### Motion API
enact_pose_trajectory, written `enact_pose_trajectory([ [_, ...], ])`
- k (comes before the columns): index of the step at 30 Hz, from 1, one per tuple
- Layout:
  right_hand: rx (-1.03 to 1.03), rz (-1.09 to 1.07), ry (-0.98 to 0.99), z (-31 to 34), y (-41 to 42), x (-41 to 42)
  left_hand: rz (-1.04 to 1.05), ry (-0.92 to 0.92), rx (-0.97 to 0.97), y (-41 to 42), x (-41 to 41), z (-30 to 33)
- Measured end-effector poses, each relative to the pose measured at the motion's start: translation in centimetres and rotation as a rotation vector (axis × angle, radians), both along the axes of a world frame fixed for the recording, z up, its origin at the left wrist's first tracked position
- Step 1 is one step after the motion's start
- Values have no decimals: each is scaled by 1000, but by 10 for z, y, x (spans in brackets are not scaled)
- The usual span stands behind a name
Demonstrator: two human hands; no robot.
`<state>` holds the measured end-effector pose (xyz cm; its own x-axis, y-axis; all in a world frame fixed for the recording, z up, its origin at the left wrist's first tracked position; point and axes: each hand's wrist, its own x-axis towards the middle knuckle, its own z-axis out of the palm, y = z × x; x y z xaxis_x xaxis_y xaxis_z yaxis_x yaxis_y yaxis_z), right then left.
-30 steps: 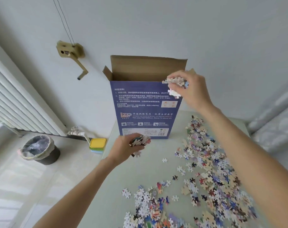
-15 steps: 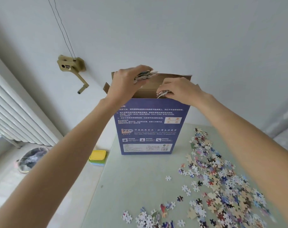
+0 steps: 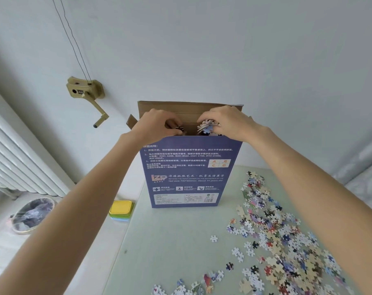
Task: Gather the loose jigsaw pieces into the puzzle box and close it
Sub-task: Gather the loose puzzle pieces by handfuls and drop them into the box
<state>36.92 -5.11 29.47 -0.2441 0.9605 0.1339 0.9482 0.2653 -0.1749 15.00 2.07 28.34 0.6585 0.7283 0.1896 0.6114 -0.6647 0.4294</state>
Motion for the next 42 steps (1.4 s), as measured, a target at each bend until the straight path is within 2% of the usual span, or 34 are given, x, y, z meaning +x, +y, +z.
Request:
enact_pose_trajectory([
  [5,-108,1,-38,8,2,-6,-6,-106,-12,-1,-4,0],
  [9,-28,13,-95,7,4,-13,-6,-116,23,-2,-7,-2],
  [16,47,38,25,-3,8,-24,30,-221,-18,-7,-15,-7],
  [20,102,19,60,-6,3,-24,22,-271,20,-9,-19,-10],
  [24,188,1,110,-9,-5,-23,22,-262,39,-10,-21,-14],
  [27,94,-5,122,-13,-11,-22,23,-234,65,-14,-22,-18],
  [30,52,1,111,-18,-15,-18,-6,-219,157,-23,-23,-23],
  [35,217,0,188,-20,-21,-13,3,-148,365,-29,-23,-35],
  [38,307,-22,215,-20,-28,-16,26,-204,457,-37,-21,-36],
  [42,421,-79,370,-37,-75,-24,-4,-346,538,-71,-17,-47],
])
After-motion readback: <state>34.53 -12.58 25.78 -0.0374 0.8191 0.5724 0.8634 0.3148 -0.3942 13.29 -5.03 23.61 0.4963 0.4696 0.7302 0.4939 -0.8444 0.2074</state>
